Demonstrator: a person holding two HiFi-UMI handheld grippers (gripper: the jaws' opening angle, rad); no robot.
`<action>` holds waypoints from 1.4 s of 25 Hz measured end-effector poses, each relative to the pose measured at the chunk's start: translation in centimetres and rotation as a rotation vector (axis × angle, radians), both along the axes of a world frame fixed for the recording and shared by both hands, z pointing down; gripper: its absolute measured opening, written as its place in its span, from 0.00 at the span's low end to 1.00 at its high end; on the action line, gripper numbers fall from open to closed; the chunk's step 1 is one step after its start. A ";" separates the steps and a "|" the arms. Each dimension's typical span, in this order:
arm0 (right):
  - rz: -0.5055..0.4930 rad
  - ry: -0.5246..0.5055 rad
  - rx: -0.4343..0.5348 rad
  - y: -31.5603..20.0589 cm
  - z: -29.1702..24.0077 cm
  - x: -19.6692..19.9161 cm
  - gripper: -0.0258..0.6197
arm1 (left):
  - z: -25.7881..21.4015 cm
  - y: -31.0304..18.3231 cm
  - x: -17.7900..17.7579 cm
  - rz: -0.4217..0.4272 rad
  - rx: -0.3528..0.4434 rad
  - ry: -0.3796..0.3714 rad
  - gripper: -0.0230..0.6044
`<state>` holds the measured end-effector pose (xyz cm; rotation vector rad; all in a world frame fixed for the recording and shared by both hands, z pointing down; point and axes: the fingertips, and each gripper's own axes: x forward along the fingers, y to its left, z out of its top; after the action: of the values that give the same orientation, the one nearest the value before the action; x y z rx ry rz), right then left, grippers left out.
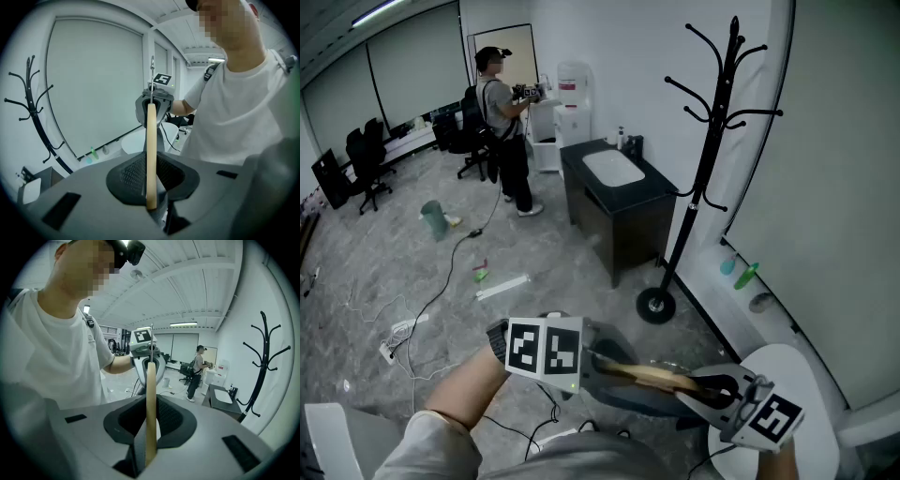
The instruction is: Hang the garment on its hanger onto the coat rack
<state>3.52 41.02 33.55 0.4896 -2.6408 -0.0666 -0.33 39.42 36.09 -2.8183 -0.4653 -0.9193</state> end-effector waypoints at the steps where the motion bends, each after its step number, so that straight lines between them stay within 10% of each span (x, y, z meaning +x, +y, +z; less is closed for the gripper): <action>1: 0.001 -0.002 -0.001 -0.1 0.0 0.0 0.14 | 0.0 -0.1 0.0 0.000 -0.001 0.000 0.13; 35: 0.048 -0.041 -0.007 -7.2 1.4 -5.9 0.14 | 1.5 -7.4 -5.8 0.024 -0.002 -0.001 0.13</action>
<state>-2.34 33.79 34.99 0.5577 -2.6669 -0.0323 -6.14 32.04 37.56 -2.8073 -0.4999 -0.9167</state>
